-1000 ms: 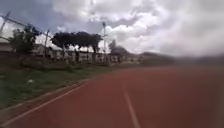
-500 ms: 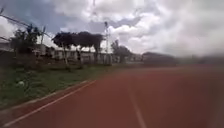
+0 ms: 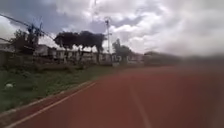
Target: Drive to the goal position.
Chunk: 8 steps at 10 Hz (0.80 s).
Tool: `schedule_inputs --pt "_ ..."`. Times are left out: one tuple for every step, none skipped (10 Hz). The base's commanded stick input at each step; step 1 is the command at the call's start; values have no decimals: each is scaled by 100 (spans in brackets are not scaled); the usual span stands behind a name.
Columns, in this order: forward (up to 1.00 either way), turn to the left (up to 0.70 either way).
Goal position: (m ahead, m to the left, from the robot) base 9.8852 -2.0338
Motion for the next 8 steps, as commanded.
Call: schedule_inputs --pt "100 0" --pt "100 0" --pt "100 0" --pt "100 0" --pt "100 0" --pt "100 0" --pt "100 0" --pt "100 0"
